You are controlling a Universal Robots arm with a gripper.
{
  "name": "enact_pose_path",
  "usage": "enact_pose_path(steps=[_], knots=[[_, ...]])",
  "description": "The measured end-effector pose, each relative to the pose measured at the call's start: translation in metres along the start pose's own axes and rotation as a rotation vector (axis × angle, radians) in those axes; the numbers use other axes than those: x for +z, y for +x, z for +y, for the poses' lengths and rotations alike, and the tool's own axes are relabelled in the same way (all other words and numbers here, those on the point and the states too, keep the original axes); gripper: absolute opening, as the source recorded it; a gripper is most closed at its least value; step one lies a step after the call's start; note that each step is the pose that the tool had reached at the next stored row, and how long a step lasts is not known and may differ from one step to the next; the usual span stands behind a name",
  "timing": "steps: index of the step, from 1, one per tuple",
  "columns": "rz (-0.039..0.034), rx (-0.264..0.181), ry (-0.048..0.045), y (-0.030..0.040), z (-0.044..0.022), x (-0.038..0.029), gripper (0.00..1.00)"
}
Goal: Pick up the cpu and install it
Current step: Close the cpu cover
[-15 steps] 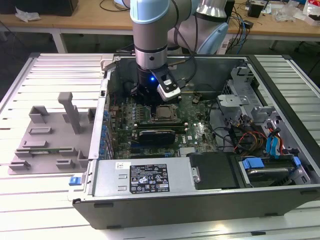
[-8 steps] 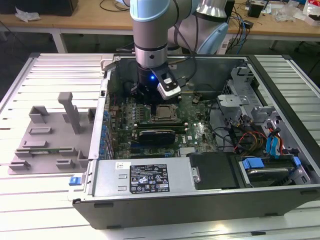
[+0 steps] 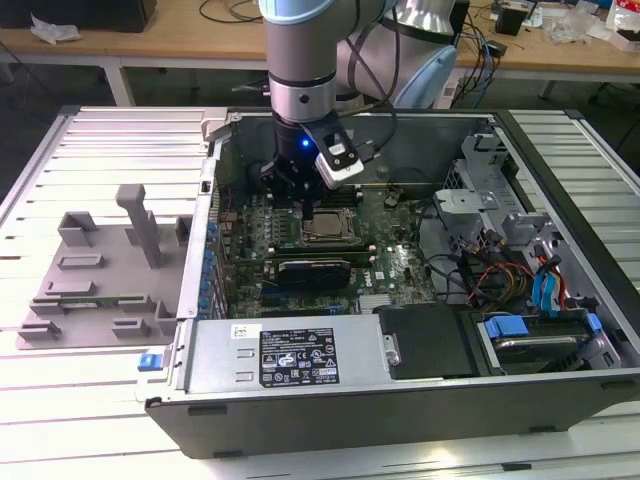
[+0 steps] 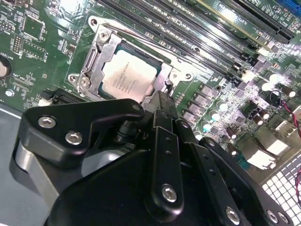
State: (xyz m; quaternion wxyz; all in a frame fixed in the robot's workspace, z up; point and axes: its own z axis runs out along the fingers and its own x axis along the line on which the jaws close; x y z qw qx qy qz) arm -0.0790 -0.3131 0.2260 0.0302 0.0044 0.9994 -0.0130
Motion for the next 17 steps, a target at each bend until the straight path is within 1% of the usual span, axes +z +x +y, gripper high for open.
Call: enact_pose_path(steps=[5,8,9,12,14,17], knots=[[0.0001,0.000,0.0002,0.0000,0.0000,-0.0001,0.11],[0.0002,0.000,0.0002,-0.0033,0.0000,0.0000,0.11],[0.0001,0.000,0.0001,-0.0055,0.0000,0.0002,0.11],[0.0001,0.000,0.0002,-0.0237,0.0002,0.0013,0.11],[0.0001,0.000,0.0002,-0.0318,0.0003,0.0018,0.11],[0.0002,0.000,0.0002,-0.0321,0.0003,0.0003,0.11]])
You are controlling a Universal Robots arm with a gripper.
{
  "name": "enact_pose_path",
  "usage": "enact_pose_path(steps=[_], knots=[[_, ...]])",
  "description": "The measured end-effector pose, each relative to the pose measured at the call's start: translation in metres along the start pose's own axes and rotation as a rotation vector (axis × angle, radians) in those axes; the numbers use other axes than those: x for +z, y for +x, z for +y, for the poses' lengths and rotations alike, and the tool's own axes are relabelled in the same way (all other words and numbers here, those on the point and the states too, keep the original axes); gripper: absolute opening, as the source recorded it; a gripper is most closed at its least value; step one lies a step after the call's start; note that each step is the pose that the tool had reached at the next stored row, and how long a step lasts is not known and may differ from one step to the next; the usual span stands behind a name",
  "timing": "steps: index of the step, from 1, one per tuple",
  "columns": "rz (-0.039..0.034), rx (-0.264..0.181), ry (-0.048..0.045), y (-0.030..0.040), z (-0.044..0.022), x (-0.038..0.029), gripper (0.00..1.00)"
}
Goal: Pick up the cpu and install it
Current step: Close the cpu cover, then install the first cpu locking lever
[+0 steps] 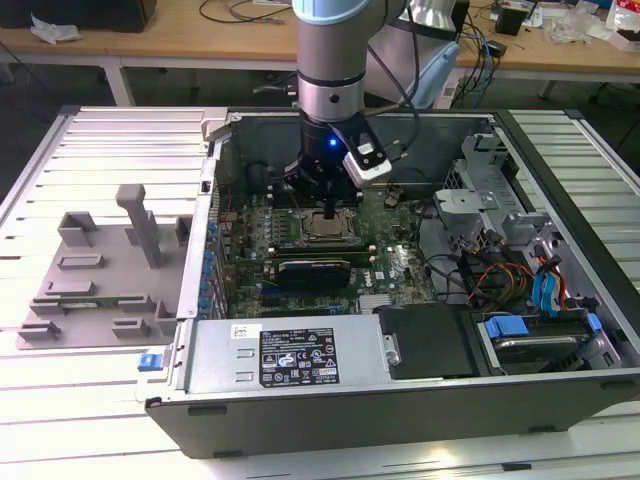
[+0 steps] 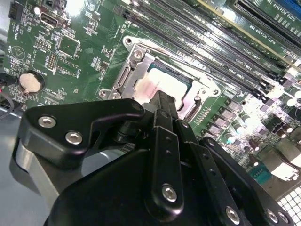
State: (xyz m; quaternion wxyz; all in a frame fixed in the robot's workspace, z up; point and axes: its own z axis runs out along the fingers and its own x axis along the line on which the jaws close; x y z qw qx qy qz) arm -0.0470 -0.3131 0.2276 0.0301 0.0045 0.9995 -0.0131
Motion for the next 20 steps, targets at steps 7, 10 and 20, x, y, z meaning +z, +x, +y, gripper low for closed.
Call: enact_pose_path(steps=[7,10,20], knots=[[-0.0002,0.000,-0.0003,-0.0010,-0.0004,-0.0155,0.11],[-0.0001,0.000,-0.0001,-0.0010,-0.0004,-0.0160,0.11],[0.0000,0.000,0.0000,-0.0010,-0.0004,-0.0165,0.11]])
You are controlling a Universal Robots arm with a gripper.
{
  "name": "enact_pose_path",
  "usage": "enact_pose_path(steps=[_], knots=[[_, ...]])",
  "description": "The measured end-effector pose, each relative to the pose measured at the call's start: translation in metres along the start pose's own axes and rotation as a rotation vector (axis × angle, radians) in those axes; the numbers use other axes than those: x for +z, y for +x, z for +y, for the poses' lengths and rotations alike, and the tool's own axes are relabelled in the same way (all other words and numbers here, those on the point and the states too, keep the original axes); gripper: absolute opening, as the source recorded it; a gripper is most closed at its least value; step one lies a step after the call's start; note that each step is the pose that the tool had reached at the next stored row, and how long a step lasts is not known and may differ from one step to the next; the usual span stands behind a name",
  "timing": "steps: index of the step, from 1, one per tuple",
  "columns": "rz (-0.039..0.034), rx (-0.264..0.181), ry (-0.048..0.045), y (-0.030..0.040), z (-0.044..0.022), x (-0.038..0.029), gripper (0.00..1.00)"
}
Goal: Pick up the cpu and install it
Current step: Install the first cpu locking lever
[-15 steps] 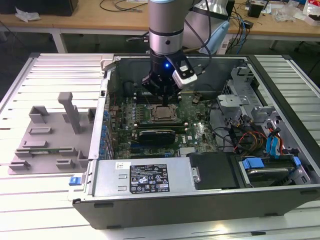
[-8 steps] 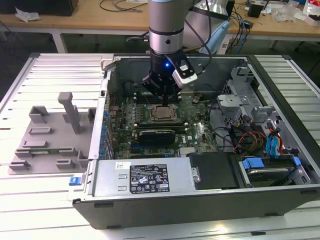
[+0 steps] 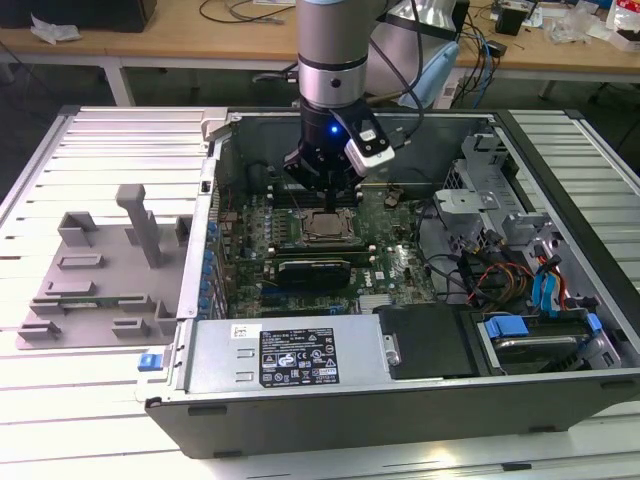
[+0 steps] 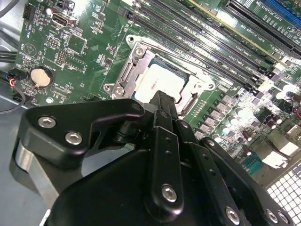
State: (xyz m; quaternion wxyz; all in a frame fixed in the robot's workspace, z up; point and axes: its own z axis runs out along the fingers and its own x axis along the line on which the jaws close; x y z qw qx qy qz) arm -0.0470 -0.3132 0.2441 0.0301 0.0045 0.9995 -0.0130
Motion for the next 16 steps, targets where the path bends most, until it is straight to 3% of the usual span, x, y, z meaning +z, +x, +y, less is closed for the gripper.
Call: enact_pose_path(steps=[5,8,12,16], knots=[[0.0000,0.000,0.0000,-0.0003,-0.0001,-0.0048,0.11],[-0.0001,0.000,-0.0001,-0.0008,-0.0003,-0.0128,0.11],[0.0000,0.000,0.0001,-0.0004,-0.0003,-0.0131,0.11],[0.0000,0.000,0.0000,0.0158,-0.0005,-0.0140,0.11]])
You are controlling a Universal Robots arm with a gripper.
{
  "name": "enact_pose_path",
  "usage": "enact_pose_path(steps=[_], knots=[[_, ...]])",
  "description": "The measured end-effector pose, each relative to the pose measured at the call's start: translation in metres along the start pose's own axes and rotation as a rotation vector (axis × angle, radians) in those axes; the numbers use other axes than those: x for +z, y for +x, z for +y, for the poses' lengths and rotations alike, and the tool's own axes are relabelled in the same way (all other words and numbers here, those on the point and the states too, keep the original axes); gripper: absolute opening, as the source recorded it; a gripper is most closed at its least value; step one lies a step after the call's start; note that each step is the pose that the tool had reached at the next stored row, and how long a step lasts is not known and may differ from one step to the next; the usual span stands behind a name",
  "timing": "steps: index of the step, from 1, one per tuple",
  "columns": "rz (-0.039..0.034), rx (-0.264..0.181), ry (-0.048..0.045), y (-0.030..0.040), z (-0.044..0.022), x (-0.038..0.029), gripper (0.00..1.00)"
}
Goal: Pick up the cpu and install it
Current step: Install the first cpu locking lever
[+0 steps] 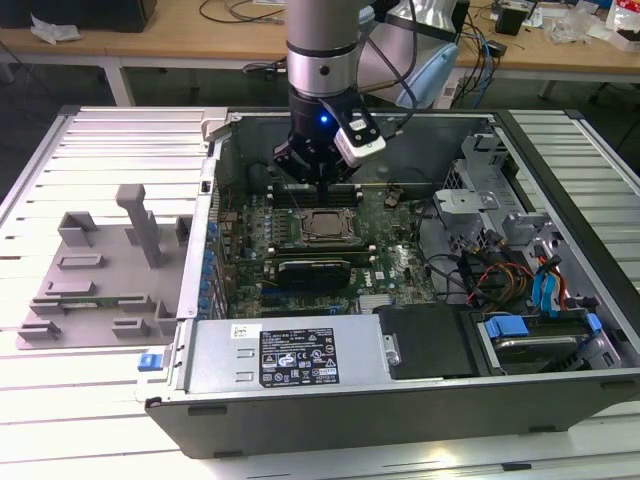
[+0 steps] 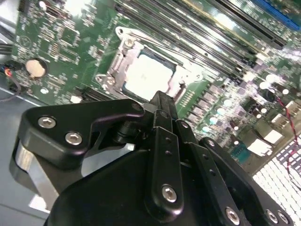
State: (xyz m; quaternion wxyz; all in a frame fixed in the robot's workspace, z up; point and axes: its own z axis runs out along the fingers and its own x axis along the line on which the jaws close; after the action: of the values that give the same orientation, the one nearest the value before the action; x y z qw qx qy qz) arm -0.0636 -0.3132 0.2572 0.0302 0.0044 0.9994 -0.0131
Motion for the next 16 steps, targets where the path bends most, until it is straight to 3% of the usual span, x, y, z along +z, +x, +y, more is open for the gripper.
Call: enact_pose_path(steps=[5,12,16], knots=[[0.0000,0.000,0.0000,0.0173,-0.0001,-0.0010,0.11],[0.0000,0.000,0.0000,0.0271,-0.0003,-0.0016,0.11],[0.0000,0.000,0.0000,0.0384,-0.0004,-0.0023,0.11]])
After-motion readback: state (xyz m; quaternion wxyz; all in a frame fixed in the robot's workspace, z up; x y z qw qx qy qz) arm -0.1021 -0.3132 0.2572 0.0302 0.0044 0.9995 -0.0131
